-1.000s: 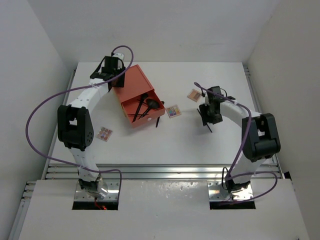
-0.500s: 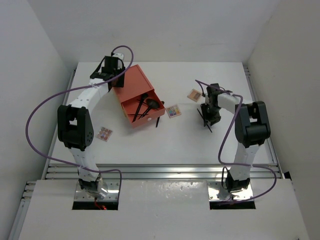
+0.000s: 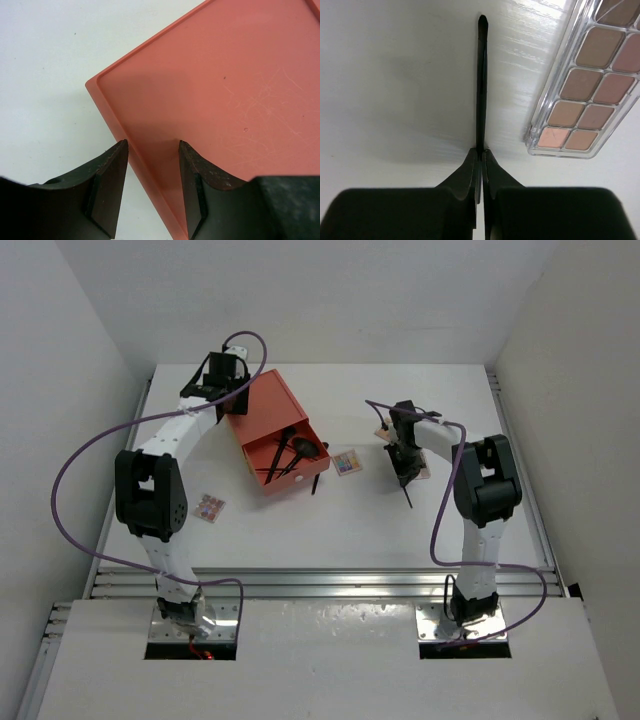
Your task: Organize the makeup
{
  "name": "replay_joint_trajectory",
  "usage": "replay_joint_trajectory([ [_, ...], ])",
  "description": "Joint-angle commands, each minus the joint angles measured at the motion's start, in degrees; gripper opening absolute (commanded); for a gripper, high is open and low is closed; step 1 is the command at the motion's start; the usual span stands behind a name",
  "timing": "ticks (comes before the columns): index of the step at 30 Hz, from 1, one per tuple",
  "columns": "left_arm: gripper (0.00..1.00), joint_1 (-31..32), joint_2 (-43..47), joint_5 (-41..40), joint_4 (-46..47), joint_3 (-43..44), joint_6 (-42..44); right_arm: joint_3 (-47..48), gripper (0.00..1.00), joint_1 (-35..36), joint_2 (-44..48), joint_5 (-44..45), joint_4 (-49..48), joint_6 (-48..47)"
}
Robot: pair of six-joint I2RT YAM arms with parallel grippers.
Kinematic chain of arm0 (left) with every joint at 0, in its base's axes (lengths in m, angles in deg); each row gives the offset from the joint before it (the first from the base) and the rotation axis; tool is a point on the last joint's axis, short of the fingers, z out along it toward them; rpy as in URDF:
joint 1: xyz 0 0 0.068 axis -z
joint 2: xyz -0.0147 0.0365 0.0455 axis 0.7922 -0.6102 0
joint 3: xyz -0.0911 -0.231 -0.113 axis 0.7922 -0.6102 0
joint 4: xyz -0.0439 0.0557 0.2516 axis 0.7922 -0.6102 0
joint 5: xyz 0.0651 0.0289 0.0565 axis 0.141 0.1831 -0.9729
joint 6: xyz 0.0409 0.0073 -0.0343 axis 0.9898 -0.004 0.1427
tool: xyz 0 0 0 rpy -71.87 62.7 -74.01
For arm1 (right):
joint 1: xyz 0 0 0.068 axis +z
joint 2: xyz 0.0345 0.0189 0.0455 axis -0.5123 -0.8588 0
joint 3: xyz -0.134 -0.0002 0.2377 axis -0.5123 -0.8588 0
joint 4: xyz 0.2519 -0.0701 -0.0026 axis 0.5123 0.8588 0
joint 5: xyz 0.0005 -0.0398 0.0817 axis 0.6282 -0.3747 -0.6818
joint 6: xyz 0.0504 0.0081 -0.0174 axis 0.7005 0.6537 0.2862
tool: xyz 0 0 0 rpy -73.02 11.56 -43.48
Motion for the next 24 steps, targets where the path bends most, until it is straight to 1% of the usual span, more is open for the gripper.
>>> replay_joint_trajectory([
  [1, 0.5, -0.6, 2.1, -1.0, -1.1, -0.5, 0.7, -1.4, 0.0, 0.1, -0.4, -1.1, 0.5, -0.3],
  [4, 0.5, -0.6, 2.1, -1.0, -1.1, -0.5, 0.7, -3.2, 0.0, 0.2, 3.9, -1.1, -1.4, -1.6],
  [5, 0.5, -0.6, 2.1, -1.0, -1.1, -0.5, 0.7, -3.7, 0.0, 0.8, 5.3, -1.0, -3.5, -3.6],
  [6, 0.5, -0.6, 2.1, -1.0, -1.1, -0.5, 0.7, -4.1, 0.0, 1.2, 9.5, -0.8, -4.4, -4.4],
  [7, 0.5, -0.6, 2.1, -1.0, -1.1, -0.5, 0.7, -5.2, 0.0, 1.6, 11.1, 0.0, -6.4, -5.2],
  [8, 0.5, -0.6, 2.1, -1.0, -1.1, -0.5, 0.7, -5.5, 0.0, 2.4, 12.6, 0.1, -8.4, -9.2],
  [9, 0.5, -0.6, 2.1, -1.0, -1.1, -0.5, 0.7, -5.4, 0.0, 3.5, 17.3, 0.2, -9.3, -10.4],
  [12, 0.5, -0.6, 2.1, -1.0, -1.1, 0.0, 0.7, -3.9, 0.0, 6.4, 22.1, 0.1, -14.7, -16.6],
  [13, 0.5, -0.6, 2.1, -1.0, -1.1, 0.0, 0.7, -2.5, 0.0, 7.1, 24.3, -1.8, -15.4, -19.2],
  [14, 0.5, -0.6, 2.1, -1.0, -1.1, 0.0, 0.7, -1.3, 0.0, 9.2, 24.9, -3.0, -16.1, -22.1],
  [16, 0.5, -0.6, 2.1, -1.0, -1.1, 0.0, 0.7, -0.3, 0.0, 10.8, 26.3, -7.7, -19.4, -26.6],
  [17, 0.5, -0.6, 2.1, -1.0, -1.1, 0.0, 0.7, 0.4, 0.0, 13.6, 26.2, -10.5, -20.3, -28.9],
  [19, 0.5, -0.6, 2.1, -1.0, -1.1, 0.0, 0.7, 3.1, 0.0, 16.6, 24.8, -12.2, -22.9, -32.1],
  [20, 0.5, -0.6, 2.1, -1.0, -1.1, 0.0, 0.7, 3.6, 0.0, 17.4, 24.4, -14.9, -24.0, -33.8],
  [24, 0.5, -0.6, 2.1, -1.5, -1.1, 0.0, 1.2, 7.3, 0.0, 23.4, 18.0, -18.5, -27.2, -36.8],
])
